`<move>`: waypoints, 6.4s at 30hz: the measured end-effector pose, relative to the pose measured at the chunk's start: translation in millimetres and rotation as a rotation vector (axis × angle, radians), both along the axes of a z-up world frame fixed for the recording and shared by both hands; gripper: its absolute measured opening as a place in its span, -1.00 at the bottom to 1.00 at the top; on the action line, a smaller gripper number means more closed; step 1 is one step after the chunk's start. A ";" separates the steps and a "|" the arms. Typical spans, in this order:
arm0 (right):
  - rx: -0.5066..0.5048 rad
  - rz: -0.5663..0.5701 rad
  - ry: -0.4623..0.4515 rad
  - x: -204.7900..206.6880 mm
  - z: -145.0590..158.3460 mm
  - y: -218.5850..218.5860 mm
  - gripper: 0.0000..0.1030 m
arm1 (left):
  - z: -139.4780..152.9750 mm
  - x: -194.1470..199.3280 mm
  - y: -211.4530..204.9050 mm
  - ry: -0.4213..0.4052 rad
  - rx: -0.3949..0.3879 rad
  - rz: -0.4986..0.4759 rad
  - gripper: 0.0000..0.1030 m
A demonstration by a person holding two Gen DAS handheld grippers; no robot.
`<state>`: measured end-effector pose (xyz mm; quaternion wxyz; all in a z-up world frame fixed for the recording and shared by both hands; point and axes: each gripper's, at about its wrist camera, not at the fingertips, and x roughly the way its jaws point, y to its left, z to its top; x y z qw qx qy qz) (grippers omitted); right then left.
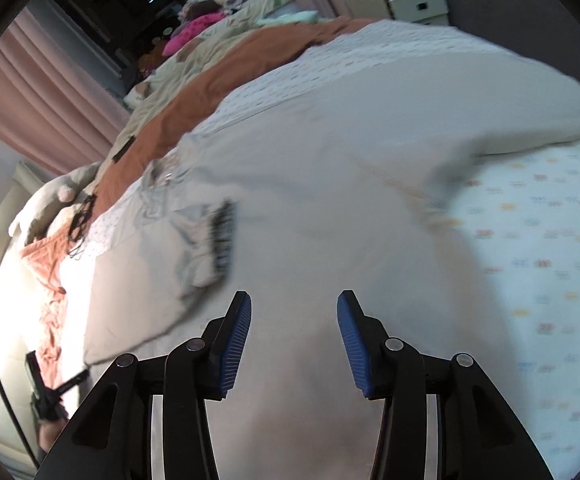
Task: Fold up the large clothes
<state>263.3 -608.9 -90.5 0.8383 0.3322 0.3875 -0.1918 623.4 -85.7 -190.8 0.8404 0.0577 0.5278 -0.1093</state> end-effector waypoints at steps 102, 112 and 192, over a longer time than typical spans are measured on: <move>-0.253 -0.114 -0.362 11.9 189.4 -174.9 -0.91 | 110.5 -91.1 -123.0 -0.119 -0.314 -0.003 0.65; -0.237 0.101 -0.384 82.7 212.6 -67.0 -0.91 | 124.6 -103.0 -68.2 -0.163 -0.328 0.043 0.65; -0.140 0.392 0.006 239.9 25.3 191.0 -0.36 | 66.2 -147.8 157.5 -0.112 -0.307 0.342 0.65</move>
